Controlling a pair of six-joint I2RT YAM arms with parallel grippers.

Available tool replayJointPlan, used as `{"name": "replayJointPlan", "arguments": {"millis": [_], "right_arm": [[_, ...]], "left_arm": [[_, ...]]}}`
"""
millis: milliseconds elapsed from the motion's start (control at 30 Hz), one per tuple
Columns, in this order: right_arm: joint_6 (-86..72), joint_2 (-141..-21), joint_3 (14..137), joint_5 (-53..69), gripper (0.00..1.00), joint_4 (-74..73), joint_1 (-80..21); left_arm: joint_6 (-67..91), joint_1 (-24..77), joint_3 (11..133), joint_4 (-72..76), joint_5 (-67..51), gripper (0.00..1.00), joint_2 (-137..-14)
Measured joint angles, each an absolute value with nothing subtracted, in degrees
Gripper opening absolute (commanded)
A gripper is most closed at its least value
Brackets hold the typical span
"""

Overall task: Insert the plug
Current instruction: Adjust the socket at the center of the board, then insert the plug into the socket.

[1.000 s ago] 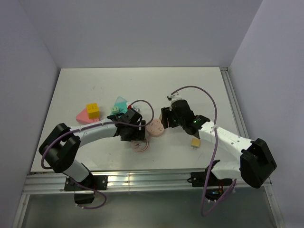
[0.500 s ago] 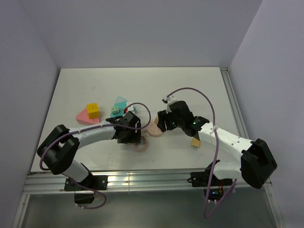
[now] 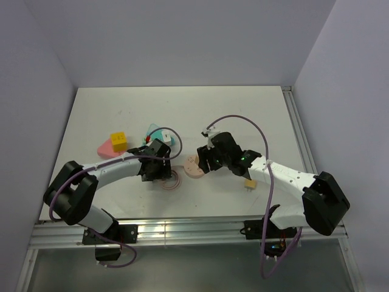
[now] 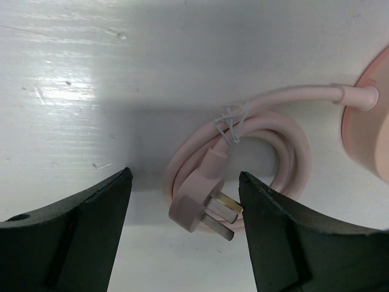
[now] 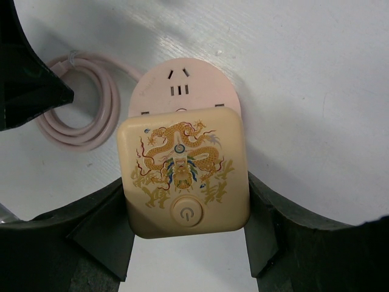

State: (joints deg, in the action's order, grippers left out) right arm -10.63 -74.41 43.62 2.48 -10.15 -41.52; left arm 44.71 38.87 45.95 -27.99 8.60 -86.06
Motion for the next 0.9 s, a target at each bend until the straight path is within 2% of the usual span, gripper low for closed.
{"name": "replayJointPlan", "arguments": {"millis": [900], "right_arm": [[-11.09, -78.70, 43.62, 4.89, 0.04, -8.10, -42.65]], "left_arm": [[44.69, 37.91, 43.94, -27.75, 8.88, 0.76, -83.02]]}}
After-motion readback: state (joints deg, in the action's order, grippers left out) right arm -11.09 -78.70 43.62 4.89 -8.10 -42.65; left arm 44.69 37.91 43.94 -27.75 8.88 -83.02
